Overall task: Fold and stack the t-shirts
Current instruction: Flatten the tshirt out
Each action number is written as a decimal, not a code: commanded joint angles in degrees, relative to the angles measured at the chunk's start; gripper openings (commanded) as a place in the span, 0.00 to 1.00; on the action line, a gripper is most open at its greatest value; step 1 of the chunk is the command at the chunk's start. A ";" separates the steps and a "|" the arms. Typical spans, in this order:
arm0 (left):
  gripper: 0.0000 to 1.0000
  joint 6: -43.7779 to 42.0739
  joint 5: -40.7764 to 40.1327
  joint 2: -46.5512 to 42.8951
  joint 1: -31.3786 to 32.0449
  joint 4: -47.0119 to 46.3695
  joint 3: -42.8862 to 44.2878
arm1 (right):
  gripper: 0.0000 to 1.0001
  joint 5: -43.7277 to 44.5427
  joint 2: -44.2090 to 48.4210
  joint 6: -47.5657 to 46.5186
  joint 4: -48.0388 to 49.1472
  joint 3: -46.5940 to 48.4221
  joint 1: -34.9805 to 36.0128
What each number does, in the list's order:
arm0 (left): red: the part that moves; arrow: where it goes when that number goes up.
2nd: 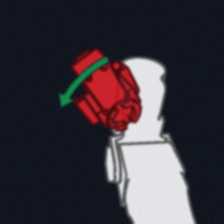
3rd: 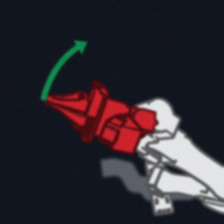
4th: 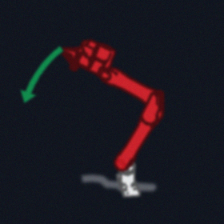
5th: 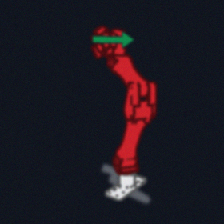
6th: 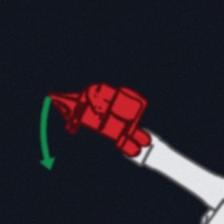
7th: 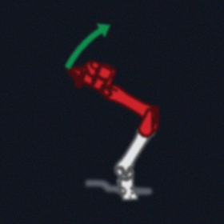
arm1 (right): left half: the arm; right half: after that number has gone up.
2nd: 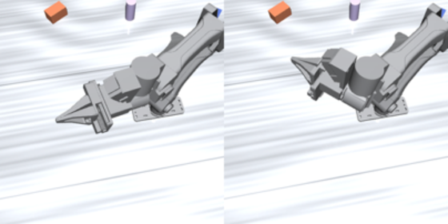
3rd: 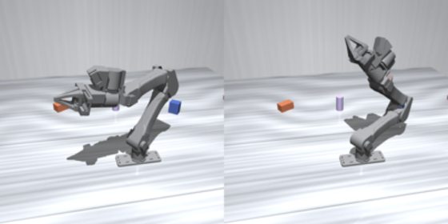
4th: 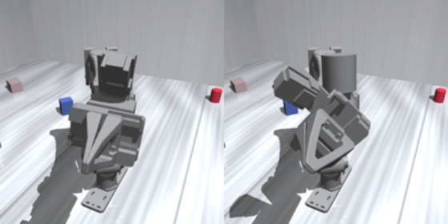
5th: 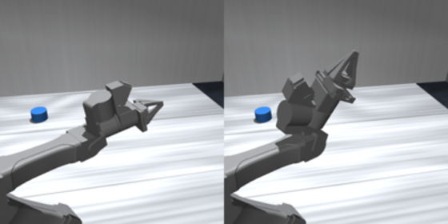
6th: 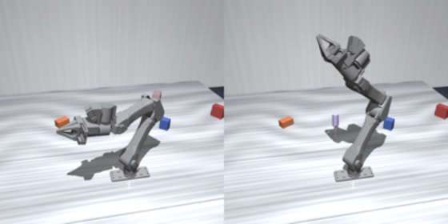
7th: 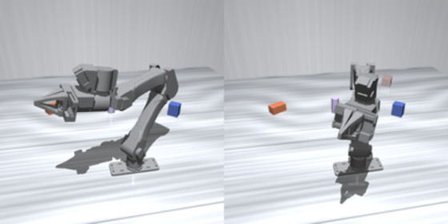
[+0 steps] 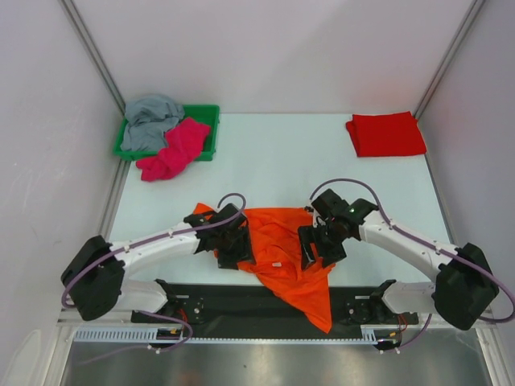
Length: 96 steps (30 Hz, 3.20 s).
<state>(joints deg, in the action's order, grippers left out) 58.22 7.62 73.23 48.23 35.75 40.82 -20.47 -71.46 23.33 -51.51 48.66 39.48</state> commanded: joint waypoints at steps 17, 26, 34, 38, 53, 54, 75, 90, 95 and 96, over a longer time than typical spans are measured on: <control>0.35 1.90 -0.85 6.57 0.46 -7.01 0.93 | 0.62 7.29 -12.21 1.72 4.83 1.70 4.81; 0.00 -14.42 -7.09 6.92 0.46 1.96 18.57 | 0.01 6.59 -9.41 1.19 4.40 4.77 3.33; 0.00 -26.57 -2.87 12.10 0.46 -2.10 44.29 | 0.00 4.22 2.45 0.75 -3.41 14.95 -10.09; 0.00 -28.33 7.65 19.29 0.46 -7.86 55.22 | 0.00 7.79 6.68 0.66 -10.44 26.28 -16.27; 0.03 -32.20 8.13 24.52 -12.35 4.68 78.31 | 0.00 7.11 4.78 8.65 -9.15 42.22 0.47; 0.08 -32.29 5.42 22.85 -16.02 5.03 75.32 | 0.00 6.15 3.36 8.75 -6.18 41.95 4.68; 0.59 -18.08 -6.03 -11.80 -6.63 9.53 28.55 | 0.53 4.11 -4.93 1.89 -7.73 22.14 -12.57; 0.44 -14.36 -15.53 18.78 25.50 0.65 26.33 | 0.52 7.20 12.57 4.00 -14.58 7.15 -25.42; 0.40 -12.78 -15.35 25.99 27.71 0.46 29.84 | 0.52 7.02 14.51 4.00 -15.29 7.23 -25.51; 0.39 -12.25 -15.44 27.48 28.15 0.46 30.19 | 0.52 7.11 14.60 4.09 -15.47 7.23 -25.60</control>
<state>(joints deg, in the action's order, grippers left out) 43.64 -6.96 98.48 74.83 37.93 67.66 -14.13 -58.39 26.94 -65.41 55.59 14.20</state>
